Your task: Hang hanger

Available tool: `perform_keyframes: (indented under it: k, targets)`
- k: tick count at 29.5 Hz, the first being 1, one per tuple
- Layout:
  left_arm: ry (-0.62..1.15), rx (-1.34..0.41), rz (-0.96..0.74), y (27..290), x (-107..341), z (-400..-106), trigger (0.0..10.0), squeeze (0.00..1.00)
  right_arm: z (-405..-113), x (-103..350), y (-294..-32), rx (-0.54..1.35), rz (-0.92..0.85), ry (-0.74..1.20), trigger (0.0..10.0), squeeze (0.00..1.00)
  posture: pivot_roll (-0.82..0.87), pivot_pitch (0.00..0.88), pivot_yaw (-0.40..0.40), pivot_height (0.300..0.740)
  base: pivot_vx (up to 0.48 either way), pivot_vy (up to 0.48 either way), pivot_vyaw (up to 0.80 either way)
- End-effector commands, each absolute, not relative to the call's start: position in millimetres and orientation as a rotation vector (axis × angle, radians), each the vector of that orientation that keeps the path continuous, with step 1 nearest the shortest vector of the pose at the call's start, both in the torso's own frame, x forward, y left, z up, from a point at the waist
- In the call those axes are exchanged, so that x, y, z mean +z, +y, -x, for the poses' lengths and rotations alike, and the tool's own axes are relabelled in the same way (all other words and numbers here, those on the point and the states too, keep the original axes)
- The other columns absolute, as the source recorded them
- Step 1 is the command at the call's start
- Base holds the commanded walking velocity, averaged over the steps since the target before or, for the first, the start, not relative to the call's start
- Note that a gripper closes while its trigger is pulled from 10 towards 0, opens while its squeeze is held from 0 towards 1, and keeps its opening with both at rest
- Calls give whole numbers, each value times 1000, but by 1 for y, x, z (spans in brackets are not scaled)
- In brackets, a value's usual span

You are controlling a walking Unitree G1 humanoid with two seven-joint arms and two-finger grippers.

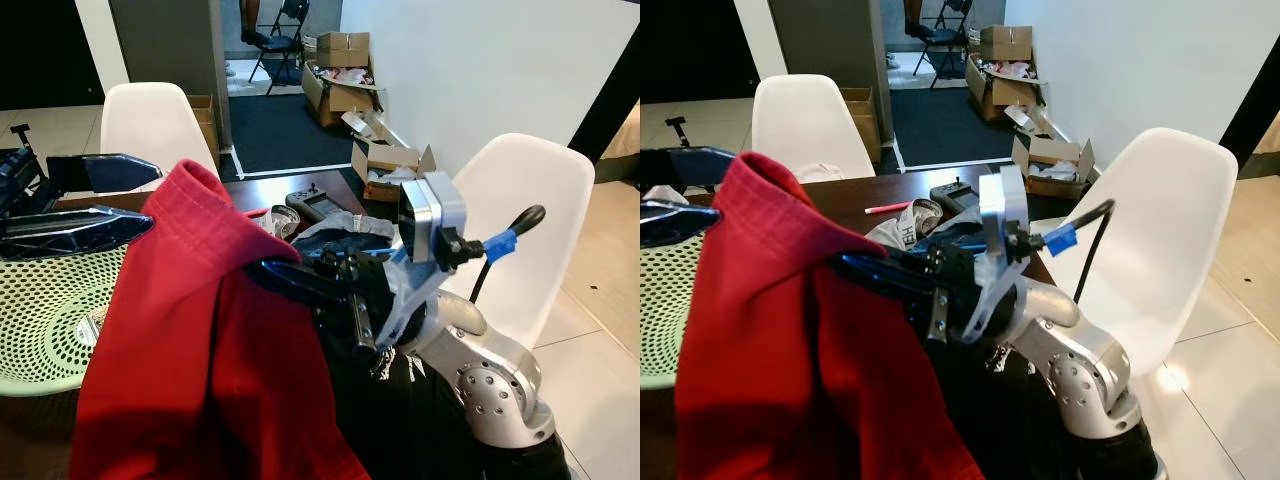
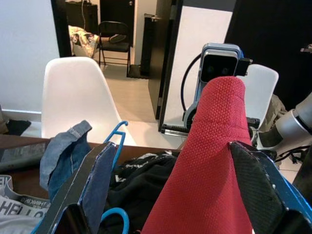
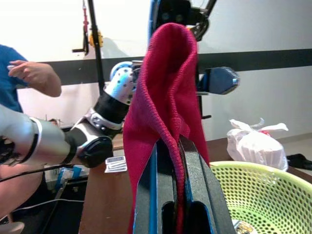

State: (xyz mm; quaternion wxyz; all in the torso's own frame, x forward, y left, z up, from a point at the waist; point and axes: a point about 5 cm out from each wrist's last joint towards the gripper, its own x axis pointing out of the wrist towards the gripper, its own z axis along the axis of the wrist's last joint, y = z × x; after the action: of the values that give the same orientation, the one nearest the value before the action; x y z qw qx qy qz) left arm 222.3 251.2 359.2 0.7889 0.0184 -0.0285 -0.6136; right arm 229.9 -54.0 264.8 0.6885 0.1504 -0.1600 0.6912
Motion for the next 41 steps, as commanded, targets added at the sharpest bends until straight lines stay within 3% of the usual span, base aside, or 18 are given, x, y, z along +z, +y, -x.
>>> perform_keyframes:
  k: [1, 14, 29, 30, 32, 33, 34, 35, 41]
  targets:
    - [-64, -1345, -39, 249, 360, -222, 10000, 1000, -225, 267, -54, 1572, -337, -366, 0, 0, 129, 24, -37, 740, 0, 0, 0]
    - [-66, -1519, 30, 241, 364, -210, 10000, 1000, -224, 266, -53, 1574, -342, -359, 0, 0, 128, 31, -35, 740, 0, 0, 0]
    - [-27, -1476, 2, 232, 354, -223, 10000, 1000, -217, 267, -53, 1618, -340, -356, 0, 0, 121, 37, -30, 740, 0, 0, 0]
    - [-29, -1490, 6, 228, 354, -224, 10000, 686, -216, 267, -53, 1624, -338, -355, 0, 0, 121, 37, -30, 740, 0, 0, 0]
    - [-29, -1490, 6, 228, 354, -224, 10000, 686, -216, 267, -53, 1624, -338, -355, 0, 0, 121, 37, -30, 740, 0, 0, 0]
    - [-32, -1502, 9, 225, 354, -224, 10000, 353, -215, 267, -53, 1628, -336, -354, 0, 0, 121, 38, -31, 740, 0, 0, 0]
    - [-32, -1502, 9, 225, 354, -224, 10000, 353, -215, 267, -53, 1628, -336, -354, 0, 0, 121, 38, -31, 740, 0, 0, 0]
    - [-36, -1515, 10, 222, 354, -224, 10000, 0, -214, 267, -52, 1633, -336, -352, 0, 0, 121, 39, -31, 740, 0, 0, 0]
    - [-52, -1567, 25, 216, 357, -223, 10000, 0, -213, 266, -50, 1639, -335, -344, 0, 0, 122, 40, -33, 740, 0, 0, 0]
